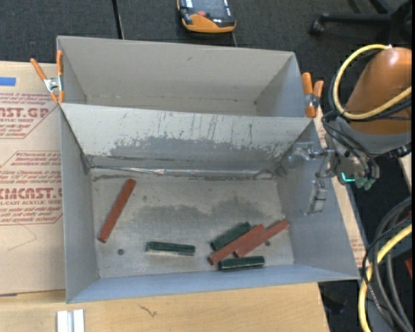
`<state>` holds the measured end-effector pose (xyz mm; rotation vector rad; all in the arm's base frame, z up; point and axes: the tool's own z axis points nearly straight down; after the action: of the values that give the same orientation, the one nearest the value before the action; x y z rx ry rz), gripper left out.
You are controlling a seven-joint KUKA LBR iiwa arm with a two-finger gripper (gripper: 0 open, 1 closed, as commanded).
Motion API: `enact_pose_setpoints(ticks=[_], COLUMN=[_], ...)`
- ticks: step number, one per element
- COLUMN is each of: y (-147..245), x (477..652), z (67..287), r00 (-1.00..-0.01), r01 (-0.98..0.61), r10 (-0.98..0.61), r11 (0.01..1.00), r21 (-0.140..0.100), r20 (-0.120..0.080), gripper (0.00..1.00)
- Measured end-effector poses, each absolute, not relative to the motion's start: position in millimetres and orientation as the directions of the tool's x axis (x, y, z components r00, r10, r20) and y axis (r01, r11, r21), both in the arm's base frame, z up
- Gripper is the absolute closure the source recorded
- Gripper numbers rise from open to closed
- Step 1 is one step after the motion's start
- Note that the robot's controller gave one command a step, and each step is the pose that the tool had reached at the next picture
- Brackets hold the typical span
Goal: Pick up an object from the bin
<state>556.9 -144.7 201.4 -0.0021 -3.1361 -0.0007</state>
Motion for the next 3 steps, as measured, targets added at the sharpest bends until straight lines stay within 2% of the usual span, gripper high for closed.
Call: enact_pose_setpoints(ticks=[1, 2, 3], y=[-143.9, -120.5, -85.3], x=[558.7, 544.8, 527.4], z=[205.9, 155.3, 124.9], r00=[-1.0, -0.979, -0.936], r01=[-0.001, -0.205, -0.352], r10=[-0.001, -0.205, -0.352], r11=[1.0, 0.979, 0.936], r21=[-0.001, -0.004, 0.003], r20=[-0.002, -0.008, 0.001], gripper=[0.0, 0.0, 0.0])
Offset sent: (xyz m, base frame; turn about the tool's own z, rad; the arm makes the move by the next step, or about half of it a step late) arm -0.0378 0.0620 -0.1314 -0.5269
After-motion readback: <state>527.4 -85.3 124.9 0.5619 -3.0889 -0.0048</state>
